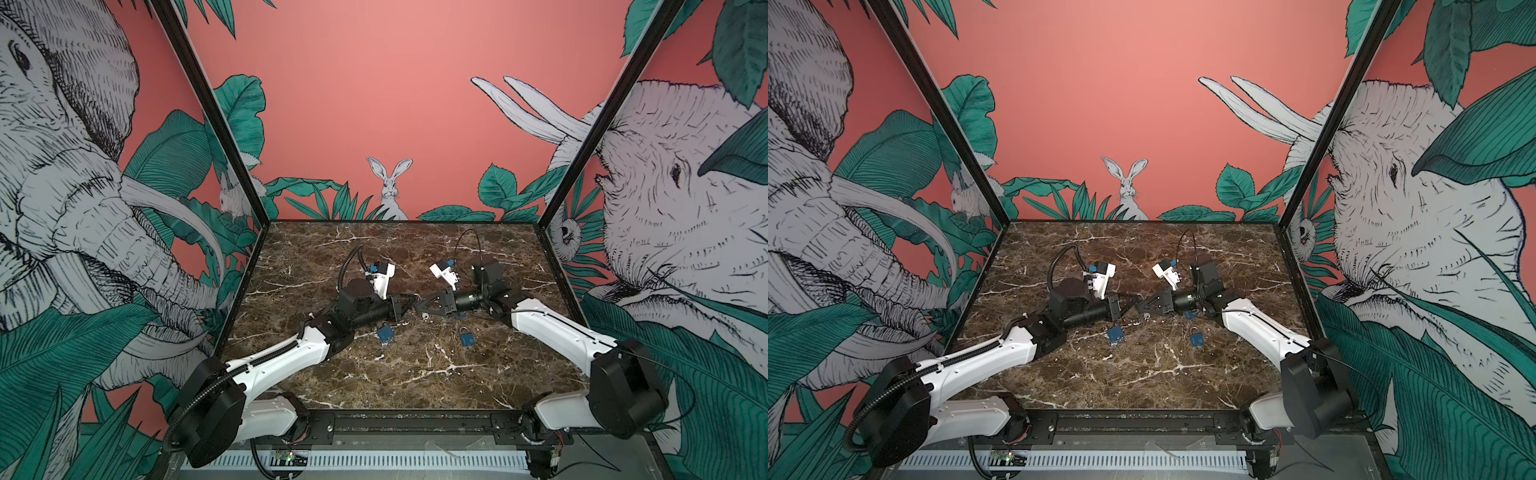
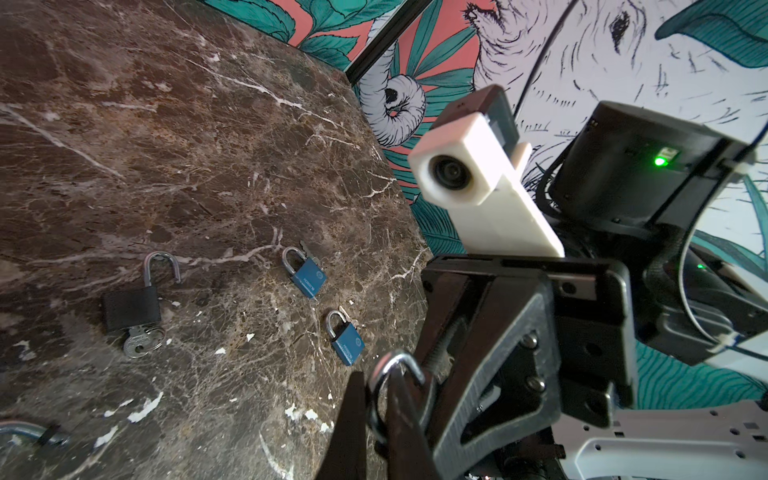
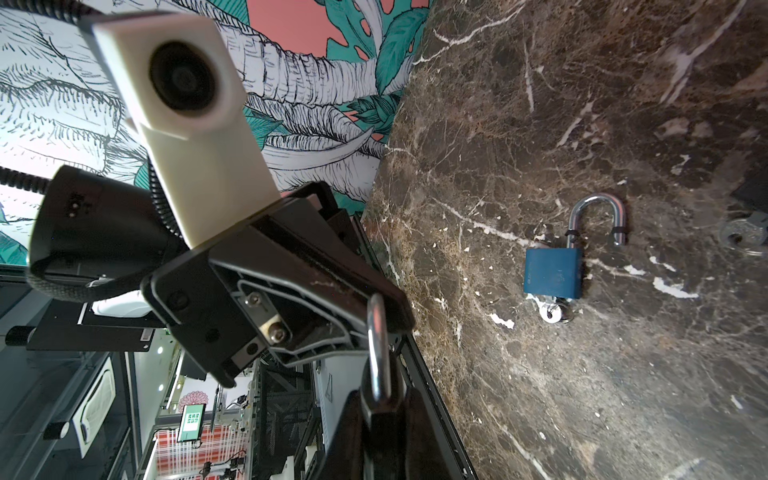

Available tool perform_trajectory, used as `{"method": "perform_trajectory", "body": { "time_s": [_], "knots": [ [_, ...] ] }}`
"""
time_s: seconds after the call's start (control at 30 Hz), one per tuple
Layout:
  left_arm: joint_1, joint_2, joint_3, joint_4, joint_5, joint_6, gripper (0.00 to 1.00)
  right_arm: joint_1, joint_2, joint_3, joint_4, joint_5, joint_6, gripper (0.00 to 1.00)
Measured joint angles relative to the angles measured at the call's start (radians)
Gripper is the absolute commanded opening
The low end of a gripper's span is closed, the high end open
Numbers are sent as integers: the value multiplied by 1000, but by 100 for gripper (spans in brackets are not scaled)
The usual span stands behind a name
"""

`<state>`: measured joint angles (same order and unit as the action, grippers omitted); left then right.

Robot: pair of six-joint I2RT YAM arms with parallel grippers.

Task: Lock with the key

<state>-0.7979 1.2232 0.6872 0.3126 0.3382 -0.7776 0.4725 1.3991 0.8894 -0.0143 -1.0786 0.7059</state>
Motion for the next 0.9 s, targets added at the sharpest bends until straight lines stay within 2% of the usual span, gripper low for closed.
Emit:
{"method": "perform_trajectory", "body": {
  "time_s": [0.2,0.43,0.7,0.83,0.9],
  "knots": [
    [-8,-14,92,-127,-23,76,0,-3,-39,-2,17,-6,-12,0],
    [11,-15,166,-158,77,109,0,-5,-159,-23,17,55,-45,0],
    [22,-16,206,-197,134,120,0,-1,-202,-31,16,69,-56,0],
    [26,-30,208,-219,135,123,19,8,-202,-31,19,69,-59,0],
    [27,-41,208,-236,142,128,26,12,-201,-30,21,77,-59,0]
  ]
}}
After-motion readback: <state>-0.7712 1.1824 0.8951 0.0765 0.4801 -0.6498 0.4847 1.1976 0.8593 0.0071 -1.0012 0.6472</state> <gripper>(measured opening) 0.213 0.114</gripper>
